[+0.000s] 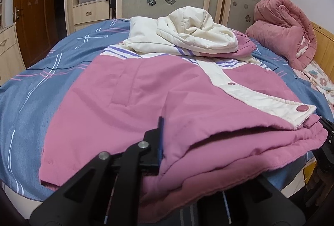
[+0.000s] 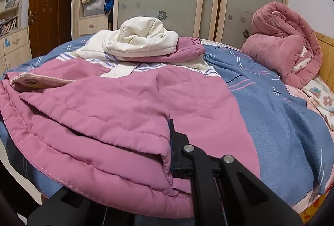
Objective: Fold large clothes
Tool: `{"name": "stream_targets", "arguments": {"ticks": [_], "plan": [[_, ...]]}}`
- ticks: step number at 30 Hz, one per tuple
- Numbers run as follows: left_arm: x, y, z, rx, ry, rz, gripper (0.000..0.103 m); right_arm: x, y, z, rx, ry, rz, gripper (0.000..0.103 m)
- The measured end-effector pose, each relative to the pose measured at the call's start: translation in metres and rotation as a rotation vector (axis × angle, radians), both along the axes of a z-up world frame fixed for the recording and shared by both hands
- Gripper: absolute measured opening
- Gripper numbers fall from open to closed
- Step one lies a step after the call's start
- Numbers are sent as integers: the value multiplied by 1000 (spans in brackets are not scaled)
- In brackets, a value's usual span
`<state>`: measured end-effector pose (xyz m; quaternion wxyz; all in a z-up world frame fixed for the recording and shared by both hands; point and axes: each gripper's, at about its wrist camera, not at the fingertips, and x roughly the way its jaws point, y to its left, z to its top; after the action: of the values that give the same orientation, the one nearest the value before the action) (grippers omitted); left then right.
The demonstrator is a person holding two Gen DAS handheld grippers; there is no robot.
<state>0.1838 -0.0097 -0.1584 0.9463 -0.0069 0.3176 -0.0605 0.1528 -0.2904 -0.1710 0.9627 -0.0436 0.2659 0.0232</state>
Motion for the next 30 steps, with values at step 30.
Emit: {"name": "stream_targets", "arguments": {"ticks": [30], "plan": [[18,-14,65,139,-289,11,7,21,5,68,27,-302,-58,6]]}}
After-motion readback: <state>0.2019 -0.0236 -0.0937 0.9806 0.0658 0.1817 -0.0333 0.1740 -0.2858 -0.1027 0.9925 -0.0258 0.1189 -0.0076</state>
